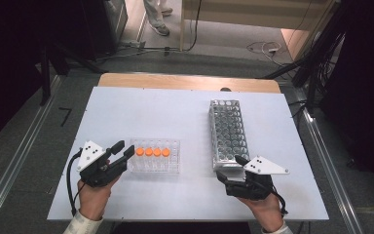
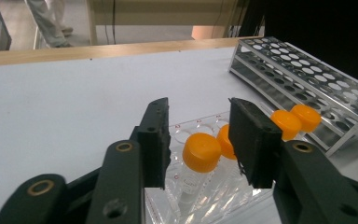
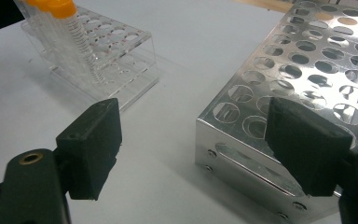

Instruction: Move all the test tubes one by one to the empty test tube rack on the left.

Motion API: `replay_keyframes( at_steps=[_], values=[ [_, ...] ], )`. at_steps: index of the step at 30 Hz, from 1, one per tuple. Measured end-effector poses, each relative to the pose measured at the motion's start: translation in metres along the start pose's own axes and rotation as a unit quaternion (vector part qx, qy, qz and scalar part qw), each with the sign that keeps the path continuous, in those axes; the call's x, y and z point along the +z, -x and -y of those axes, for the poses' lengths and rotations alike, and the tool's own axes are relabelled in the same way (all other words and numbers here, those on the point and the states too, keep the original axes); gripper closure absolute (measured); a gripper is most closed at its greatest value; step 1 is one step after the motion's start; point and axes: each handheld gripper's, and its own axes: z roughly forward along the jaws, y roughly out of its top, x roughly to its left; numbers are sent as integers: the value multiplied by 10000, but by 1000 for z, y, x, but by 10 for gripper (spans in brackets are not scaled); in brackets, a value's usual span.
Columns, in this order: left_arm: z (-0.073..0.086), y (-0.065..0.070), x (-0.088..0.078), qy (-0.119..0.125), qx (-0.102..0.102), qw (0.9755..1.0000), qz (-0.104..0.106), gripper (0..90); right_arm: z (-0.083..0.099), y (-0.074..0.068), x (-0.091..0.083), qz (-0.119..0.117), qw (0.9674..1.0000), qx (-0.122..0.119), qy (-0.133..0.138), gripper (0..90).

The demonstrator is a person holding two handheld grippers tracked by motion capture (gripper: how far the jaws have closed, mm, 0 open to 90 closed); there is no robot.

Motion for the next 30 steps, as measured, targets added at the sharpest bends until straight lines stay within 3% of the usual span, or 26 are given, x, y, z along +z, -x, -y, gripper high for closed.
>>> replay_keyframes(
  at_steps=[8, 14, 30],
  values=[
    [0, 0, -5, 41, -135, 9999, -6, 401, 0, 4, -1, 45, 10000, 40, 15, 175],
    [2, 1, -7, 43, -118, 9999, -62, 328, 1, 8, -2, 78, 9999, 98, 51, 175],
    [10, -4, -19, 134, -175, 9993, -295, 221, 4, 21, -10, 225, 9994, 260, 102, 175]
  ],
)
